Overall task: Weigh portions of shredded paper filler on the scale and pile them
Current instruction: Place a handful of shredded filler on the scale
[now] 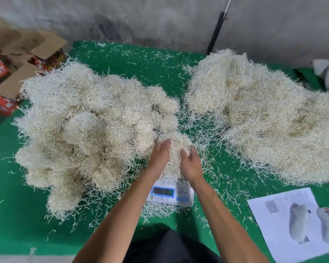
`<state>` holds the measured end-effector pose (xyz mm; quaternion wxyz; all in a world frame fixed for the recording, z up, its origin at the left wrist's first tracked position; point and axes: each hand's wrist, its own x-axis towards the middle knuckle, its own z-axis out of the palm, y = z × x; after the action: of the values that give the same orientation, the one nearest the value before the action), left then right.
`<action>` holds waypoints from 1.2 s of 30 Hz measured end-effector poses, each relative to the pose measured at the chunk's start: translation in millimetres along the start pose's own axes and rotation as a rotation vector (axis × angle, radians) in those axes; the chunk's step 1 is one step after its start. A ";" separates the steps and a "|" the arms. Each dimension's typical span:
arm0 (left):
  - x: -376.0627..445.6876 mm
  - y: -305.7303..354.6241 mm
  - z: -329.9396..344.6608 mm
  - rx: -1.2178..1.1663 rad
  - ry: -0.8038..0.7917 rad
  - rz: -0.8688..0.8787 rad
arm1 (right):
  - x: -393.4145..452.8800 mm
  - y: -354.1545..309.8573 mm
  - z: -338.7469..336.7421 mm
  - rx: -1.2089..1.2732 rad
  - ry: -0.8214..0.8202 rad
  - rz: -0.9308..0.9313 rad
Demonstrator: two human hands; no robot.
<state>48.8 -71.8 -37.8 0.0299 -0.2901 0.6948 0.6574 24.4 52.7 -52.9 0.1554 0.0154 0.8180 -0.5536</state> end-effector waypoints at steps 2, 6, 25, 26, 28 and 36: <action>-1.4 12.2 9.2 -0.079 0.002 -0.084 | 0.5 -9.7 10.0 0.032 -0.002 -0.098; 9.4 38.8 1.5 -0.270 0.065 -0.095 | -0.8 -34.6 5.9 0.262 -0.034 -0.270; 30.3 111.0 -57.3 -0.161 0.030 0.040 | 65.6 -144.0 -53.1 0.245 -0.001 -0.182; 30.8 108.9 -63.7 -0.168 0.037 0.030 | 71.3 -147.5 -63.2 0.342 0.114 -0.132; 32.2 103.3 -73.4 -0.198 0.060 0.015 | 81.9 -151.0 -77.3 0.493 0.243 -0.114; 39.4 99.8 -83.3 -0.291 0.190 -0.007 | 102.1 -142.3 -100.3 0.510 0.280 -0.081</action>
<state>0.3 -167.0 46.1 -0.0759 -0.3544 0.5912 0.7205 -124.6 74.0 81.6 0.0097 0.0974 0.6660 -0.7395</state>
